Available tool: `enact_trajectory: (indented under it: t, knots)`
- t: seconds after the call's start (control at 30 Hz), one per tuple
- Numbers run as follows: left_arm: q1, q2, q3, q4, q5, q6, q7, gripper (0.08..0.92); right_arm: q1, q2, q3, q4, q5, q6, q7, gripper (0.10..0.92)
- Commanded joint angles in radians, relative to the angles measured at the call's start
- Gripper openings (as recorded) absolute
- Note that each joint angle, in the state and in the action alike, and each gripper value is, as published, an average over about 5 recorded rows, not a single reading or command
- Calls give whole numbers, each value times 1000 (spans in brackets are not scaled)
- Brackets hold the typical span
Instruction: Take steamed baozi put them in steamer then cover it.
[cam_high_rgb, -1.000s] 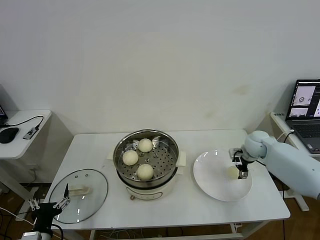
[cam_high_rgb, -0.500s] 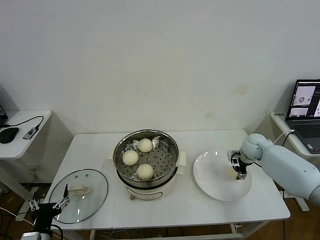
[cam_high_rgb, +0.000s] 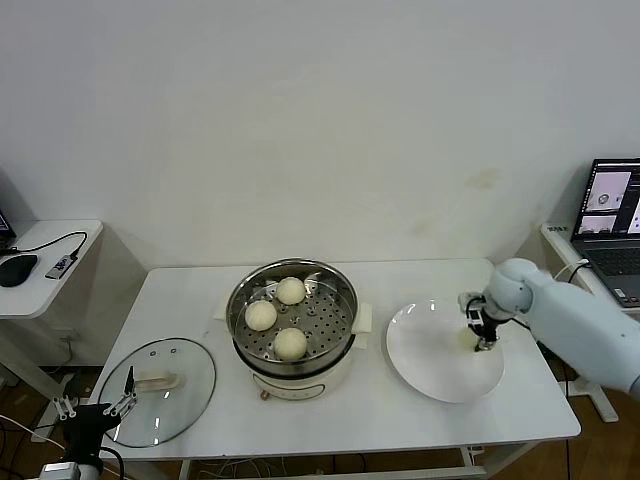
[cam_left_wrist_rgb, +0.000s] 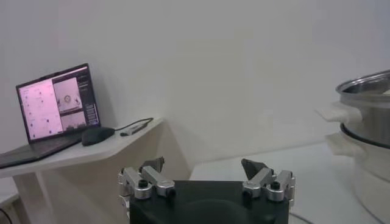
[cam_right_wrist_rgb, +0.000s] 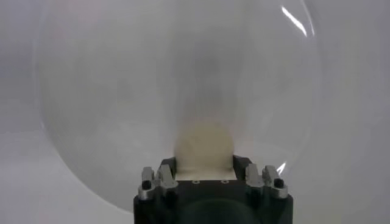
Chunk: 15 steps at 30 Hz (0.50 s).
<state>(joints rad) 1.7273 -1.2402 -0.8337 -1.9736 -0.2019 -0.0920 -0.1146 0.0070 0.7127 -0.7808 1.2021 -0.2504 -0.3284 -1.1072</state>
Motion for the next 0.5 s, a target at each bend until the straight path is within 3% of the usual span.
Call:
enact_trajectory:
  t: [0.03, 0.3, 0.5]
  knots:
    - [-4, 1, 5, -3, -1, 3, 1, 823, 265, -38, -172, 159, 168, -61, -4, 577]
    - [-15, 8, 12, -5, -5, 8, 1, 823, 631, 73, -424, 279, 455, -211, 61, 580]
    - [-23, 12, 15, -3, -9, 10, 1, 823, 718, 168, -490, 349, 667, -322, 139, 587]
